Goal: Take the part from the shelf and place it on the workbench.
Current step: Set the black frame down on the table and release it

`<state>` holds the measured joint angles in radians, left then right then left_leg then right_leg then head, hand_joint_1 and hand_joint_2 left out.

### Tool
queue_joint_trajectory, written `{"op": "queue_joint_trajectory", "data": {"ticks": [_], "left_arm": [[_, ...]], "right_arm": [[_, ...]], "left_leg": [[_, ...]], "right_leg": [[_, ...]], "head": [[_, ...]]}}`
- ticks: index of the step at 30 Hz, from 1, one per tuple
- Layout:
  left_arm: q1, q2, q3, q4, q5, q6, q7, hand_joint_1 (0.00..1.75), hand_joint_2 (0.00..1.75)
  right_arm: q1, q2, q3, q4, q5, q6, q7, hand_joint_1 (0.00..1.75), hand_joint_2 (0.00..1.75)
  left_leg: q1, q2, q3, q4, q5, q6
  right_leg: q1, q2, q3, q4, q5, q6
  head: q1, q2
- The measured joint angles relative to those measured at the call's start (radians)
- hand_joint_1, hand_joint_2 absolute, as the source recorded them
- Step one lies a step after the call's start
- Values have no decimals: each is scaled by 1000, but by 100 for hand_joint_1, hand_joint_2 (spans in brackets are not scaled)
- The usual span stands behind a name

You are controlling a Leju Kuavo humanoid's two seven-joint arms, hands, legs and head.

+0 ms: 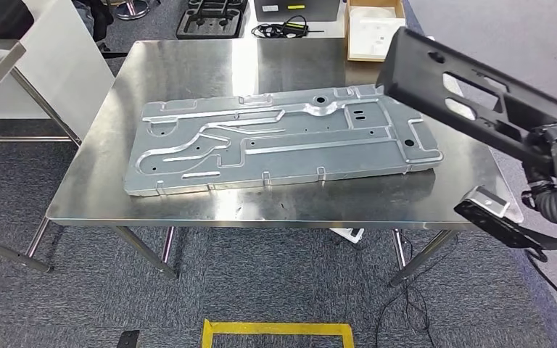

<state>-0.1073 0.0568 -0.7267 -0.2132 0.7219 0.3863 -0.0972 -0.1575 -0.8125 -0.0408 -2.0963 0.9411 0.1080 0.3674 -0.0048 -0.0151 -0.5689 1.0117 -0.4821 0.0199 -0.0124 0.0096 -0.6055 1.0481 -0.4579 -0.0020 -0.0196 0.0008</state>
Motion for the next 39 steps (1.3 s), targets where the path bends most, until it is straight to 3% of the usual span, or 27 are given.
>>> {"op": "queue_joint_trajectory", "data": {"ticks": [39], "left_arm": [[2, -18, 0, 0, 13, -15, -57, 0, 175]], "right_arm": [[-49, -77, 133, -78, 35, 84, 20, 175, 175]], "left_leg": [[0, 0, 0, 0, 0, 0]], "right_leg": [[0, 0, 0, -1, 0, 0]], "head": [[0, 0]]}}
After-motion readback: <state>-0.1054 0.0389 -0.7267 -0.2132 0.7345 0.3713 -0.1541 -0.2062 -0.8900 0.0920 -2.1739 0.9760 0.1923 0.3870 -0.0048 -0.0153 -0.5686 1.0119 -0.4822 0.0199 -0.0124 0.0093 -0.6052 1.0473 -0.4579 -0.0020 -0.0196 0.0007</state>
